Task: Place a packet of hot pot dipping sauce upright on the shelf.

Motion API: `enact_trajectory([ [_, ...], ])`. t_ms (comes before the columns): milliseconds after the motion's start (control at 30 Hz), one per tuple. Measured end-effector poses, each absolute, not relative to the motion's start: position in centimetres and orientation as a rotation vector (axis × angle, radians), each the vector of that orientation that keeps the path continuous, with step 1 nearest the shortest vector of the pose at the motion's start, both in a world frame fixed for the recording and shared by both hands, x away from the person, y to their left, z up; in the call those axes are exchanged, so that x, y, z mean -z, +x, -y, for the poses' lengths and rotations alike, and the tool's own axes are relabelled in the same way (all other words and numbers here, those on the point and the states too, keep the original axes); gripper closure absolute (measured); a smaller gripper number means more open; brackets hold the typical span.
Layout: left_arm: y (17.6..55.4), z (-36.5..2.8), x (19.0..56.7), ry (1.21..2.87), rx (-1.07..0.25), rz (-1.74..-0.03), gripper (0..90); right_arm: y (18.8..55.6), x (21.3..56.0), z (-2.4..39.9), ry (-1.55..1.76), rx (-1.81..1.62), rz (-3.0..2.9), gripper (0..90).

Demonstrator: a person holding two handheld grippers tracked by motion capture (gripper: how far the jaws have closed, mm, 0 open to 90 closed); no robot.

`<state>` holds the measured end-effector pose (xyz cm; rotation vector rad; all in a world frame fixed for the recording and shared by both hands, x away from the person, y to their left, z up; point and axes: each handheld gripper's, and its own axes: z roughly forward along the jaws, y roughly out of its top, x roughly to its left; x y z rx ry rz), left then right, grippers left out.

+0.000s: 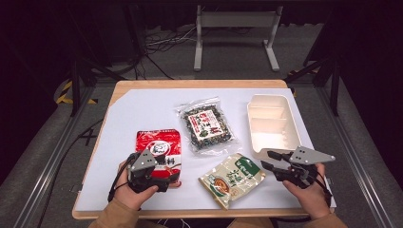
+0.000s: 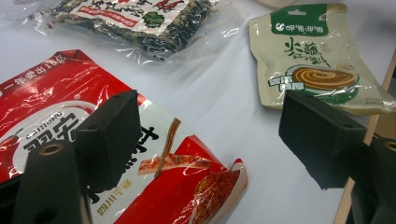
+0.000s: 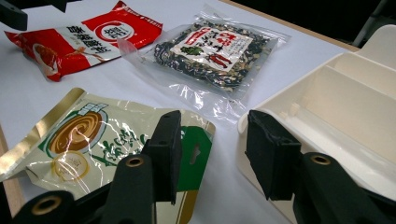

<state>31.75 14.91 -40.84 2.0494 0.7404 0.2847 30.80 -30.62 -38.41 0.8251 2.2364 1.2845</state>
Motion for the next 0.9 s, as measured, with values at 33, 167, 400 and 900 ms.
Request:
enact_trajectory([
  [33, 31.7, -14.9, 40.8, 2.050, -0.287, -0.741, 21.5, 30.8, 38.3, 30.7, 0.841, -1.293, -2.236, 55.4],
  [167, 31.7, -14.8, 40.8, 2.057, -0.297, -0.738, 21.2, 30.7, 38.0, 30.7, 0.894, -1.295, -2.243, 54.2],
  [400, 31.5, -14.9, 40.6, 2.045, -0.302, -0.734, 21.1, 30.6, 37.5, 30.1, 0.965, -1.279, -2.300, 51.8],
  [900, 31.5, -14.3, 41.2, 2.104, -0.292, -0.719, 19.7, 31.6, 39.0, 28.8, 1.042, -1.163, -2.434, 41.4],
])
